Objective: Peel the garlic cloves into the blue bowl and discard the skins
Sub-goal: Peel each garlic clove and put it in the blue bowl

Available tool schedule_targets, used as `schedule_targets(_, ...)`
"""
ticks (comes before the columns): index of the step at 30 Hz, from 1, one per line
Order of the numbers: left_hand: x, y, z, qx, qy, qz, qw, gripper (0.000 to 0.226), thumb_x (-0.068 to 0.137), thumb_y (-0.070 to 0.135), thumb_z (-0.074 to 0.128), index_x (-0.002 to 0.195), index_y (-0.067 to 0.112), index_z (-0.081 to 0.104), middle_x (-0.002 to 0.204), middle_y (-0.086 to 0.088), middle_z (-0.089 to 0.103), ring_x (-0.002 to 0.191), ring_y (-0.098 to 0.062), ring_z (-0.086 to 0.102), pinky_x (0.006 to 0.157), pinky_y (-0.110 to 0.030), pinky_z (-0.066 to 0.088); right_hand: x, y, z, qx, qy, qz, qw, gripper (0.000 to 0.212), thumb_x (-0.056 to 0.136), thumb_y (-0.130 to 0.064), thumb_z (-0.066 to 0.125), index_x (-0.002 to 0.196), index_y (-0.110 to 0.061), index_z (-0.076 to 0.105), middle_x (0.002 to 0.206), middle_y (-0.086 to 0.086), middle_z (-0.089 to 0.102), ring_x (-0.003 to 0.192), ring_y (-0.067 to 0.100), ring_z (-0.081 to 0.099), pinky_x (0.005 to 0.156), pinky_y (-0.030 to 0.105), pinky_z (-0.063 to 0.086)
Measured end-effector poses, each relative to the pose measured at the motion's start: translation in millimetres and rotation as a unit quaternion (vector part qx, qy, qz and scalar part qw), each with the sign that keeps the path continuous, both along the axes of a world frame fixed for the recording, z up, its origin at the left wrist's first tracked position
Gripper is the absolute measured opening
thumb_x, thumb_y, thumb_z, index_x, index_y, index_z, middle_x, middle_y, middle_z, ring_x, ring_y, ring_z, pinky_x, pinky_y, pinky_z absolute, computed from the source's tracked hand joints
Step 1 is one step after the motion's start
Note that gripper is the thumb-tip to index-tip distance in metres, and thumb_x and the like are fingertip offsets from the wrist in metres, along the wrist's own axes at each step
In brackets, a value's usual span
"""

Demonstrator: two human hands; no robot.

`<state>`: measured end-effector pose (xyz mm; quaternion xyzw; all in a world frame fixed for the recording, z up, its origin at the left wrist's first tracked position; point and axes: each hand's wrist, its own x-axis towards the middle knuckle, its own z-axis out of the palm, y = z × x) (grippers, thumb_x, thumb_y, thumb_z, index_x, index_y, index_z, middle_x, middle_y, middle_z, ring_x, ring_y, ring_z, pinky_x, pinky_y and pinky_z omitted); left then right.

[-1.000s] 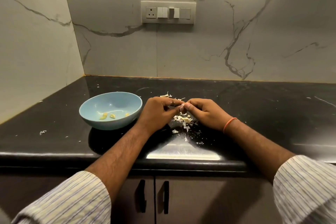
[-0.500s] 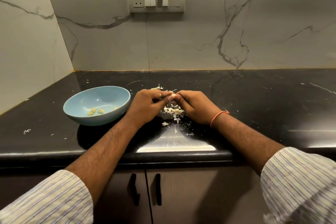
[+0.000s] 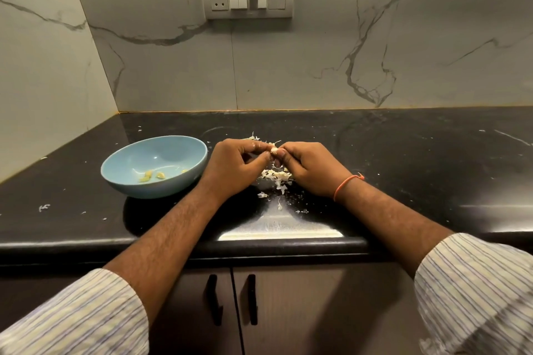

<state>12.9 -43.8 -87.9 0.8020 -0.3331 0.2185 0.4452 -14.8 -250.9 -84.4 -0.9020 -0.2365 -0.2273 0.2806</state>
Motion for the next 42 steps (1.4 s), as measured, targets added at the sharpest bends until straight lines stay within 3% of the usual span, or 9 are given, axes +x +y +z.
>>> schedule_targets(2,2.6,1.5,-0.6,-0.014,0.015,0.002,1.0,0.017,0.094,0.026,0.075,0.108,0.021,0.083,0.075,-0.002,0.078,0.064,-0.033,0.072,0.063,-0.053,0.062,-0.1,1.2,-0.1,-0.001,-0.001,0.01,1.0,0.028,0.109,-0.028,0.055,0.095,-0.013,0.075,0.082,-0.003,0.07,0.074,0.016,0.064,0.069,0.028,0.048)
schedule_targets(5,4.4,3.2,-1.7,-0.034,0.025,-0.004,0.999,0.015,0.093,0.026,0.074,0.106,0.023,0.083,0.075,-0.008,0.078,0.065,-0.042,0.07,0.061,-0.058,0.06,0.3,2.7,0.4,0.004,-0.014,0.014,1.0,0.026,0.108,-0.025,0.056,0.095,-0.014,0.075,0.082,-0.007,0.069,0.073,0.01,0.061,0.067,0.019,0.045)
schedule_targets(8,1.8,2.7,-1.1,-0.045,0.041,-0.014,0.998,0.015,0.093,0.028,0.077,0.105,0.022,0.082,0.077,-0.001,0.079,0.066,-0.041,0.071,0.063,-0.06,0.061,1.2,2.0,0.0,0.006,-0.037,0.004,0.999,0.023,0.107,-0.023,0.056,0.093,-0.014,0.072,0.082,-0.008,0.068,0.073,0.011,0.06,0.067,0.023,0.046)
schedule_targets(12,0.4,1.7,0.5,-0.052,0.062,-0.008,0.997,0.012,0.094,0.024,0.081,0.102,0.015,0.082,0.079,0.004,0.079,0.067,-0.021,0.076,0.07,-0.052,0.065,2.9,1.8,-1.3,-0.001,-0.058,-0.01,0.998,0.023,0.106,-0.025,0.056,0.09,-0.014,0.07,0.081,-0.005,0.066,0.073,0.016,0.06,0.067,0.033,0.048)
schedule_targets(20,-0.6,2.6,2.0,-0.046,0.077,-0.023,0.996,0.014,0.095,0.024,0.079,0.103,0.014,0.08,0.078,0.001,0.079,0.067,-0.022,0.075,0.066,-0.041,0.066,2.7,0.3,0.3,0.015,-0.054,0.009,0.998,0.018,0.106,-0.021,0.059,0.096,-0.016,0.072,0.082,-0.015,0.06,0.071,0.003,0.054,0.068,0.008,0.039)
schedule_targets(24,-0.2,2.8,2.7,-0.063,0.109,-0.03,0.992,0.012,0.096,0.021,0.077,0.104,0.012,0.08,0.078,-0.001,0.078,0.066,-0.018,0.074,0.054,-0.022,0.056,2.0,-0.3,0.7,0.004,-0.062,0.016,0.998,0.02,0.107,-0.024,0.057,0.096,-0.016,0.072,0.084,-0.013,0.062,0.073,0.003,0.056,0.069,0.017,0.044)
schedule_targets(28,-2.1,1.0,3.3,-0.063,0.137,-0.031,0.988,0.012,0.096,0.021,0.076,0.103,0.011,0.078,0.076,0.001,0.078,0.064,-0.013,0.072,0.049,-0.027,0.057,0.8,-0.6,0.8,-0.026,-0.084,0.007,0.996,0.029,0.106,-0.033,0.052,0.097,-0.013,0.071,0.086,-0.001,0.067,0.075,0.019,0.061,0.067,0.04,0.052)
schedule_targets(35,-4.4,-0.6,5.9,-0.041,0.164,-0.02,0.985,0.013,0.097,0.021,0.075,0.1,0.008,0.076,0.07,0.006,0.076,0.063,-0.01,0.072,0.049,-0.025,0.057,-1.7,1.9,2.2,-0.083,-0.105,0.005,0.991,0.024,0.105,-0.03,0.053,0.097,-0.014,0.069,0.088,0.001,0.065,0.072,0.02,0.058,0.064,0.042,0.052)
schedule_targets(42,-4.4,-1.5,6.1,-0.019,0.151,0.006,0.988,0.014,0.094,0.024,0.078,0.09,0.011,0.076,0.075,-0.006,0.077,0.071,-0.029,0.076,0.055,-0.038,0.063,0.1,3.2,0.5,-0.087,-0.076,0.026,0.993,0.02,0.106,-0.026,0.055,0.096,-0.015,0.068,0.086,0.0,0.065,0.074,0.02,0.06,0.066,0.041,0.052)
